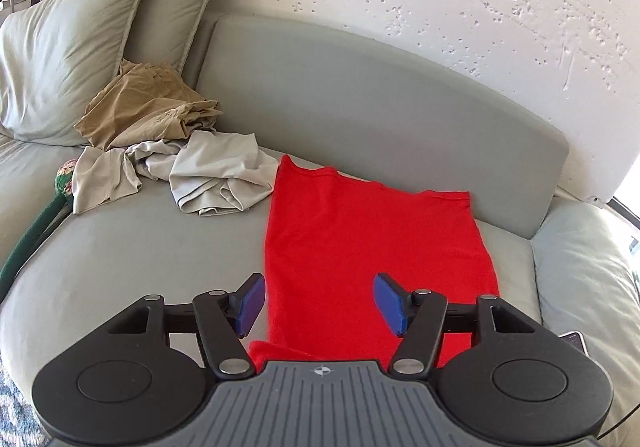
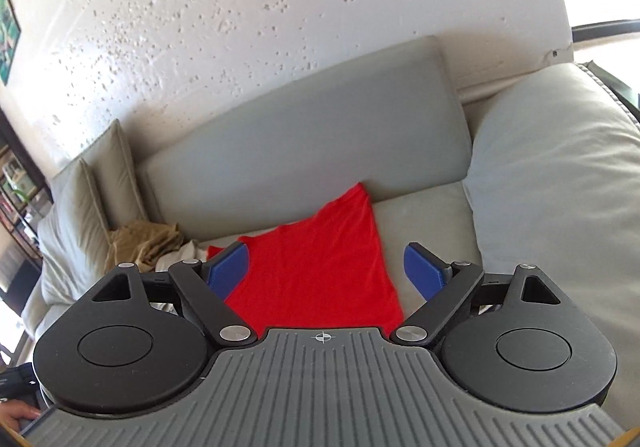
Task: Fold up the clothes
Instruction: 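Grasp the hem with both grippers and lift it toward the collar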
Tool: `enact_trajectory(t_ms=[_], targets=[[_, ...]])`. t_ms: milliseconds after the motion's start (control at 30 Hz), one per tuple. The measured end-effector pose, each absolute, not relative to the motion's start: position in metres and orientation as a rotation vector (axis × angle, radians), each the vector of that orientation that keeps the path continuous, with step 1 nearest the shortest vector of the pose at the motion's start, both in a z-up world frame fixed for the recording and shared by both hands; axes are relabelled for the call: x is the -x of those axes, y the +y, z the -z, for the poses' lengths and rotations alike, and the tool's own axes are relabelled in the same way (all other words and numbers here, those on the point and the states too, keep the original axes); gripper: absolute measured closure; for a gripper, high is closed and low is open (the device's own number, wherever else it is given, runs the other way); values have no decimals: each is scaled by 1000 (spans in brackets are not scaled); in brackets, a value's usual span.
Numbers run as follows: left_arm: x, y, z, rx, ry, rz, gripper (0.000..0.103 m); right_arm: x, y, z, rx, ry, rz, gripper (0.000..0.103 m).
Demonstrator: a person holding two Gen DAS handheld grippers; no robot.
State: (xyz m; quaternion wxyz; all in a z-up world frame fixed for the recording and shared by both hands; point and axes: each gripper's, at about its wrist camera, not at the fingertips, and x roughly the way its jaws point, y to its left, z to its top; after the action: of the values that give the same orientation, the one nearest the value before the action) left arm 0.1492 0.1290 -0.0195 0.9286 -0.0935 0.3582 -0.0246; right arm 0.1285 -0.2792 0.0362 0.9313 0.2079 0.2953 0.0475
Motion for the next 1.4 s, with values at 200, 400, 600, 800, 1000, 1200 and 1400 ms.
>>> enact_trajectory(t_ms=[200, 400, 600, 800, 1000, 1200, 1400], targets=[[-228, 162, 63, 289, 789, 28, 41, -200, -269, -12, -378, 675, -127, 14], [-318, 201, 127, 393, 839, 17, 42, -292, -280, 47, -532, 788, -226, 24], [-376, 232, 189, 586, 891, 68, 37, -361, -296, 141, -704, 888, -200, 39], [-414, 241, 201, 687, 874, 242, 28, -389, -330, 206, -936, 857, -189, 40], [-440, 244, 206, 755, 861, 317, 26, -422, -343, 231, -1064, 784, -279, 45], [-454, 233, 197, 736, 826, 299, 33, -477, -297, 212, -756, 832, -284, 47], [-457, 228, 196, 701, 808, 213, 74, -503, -267, 207, -615, 839, -197, 67]])
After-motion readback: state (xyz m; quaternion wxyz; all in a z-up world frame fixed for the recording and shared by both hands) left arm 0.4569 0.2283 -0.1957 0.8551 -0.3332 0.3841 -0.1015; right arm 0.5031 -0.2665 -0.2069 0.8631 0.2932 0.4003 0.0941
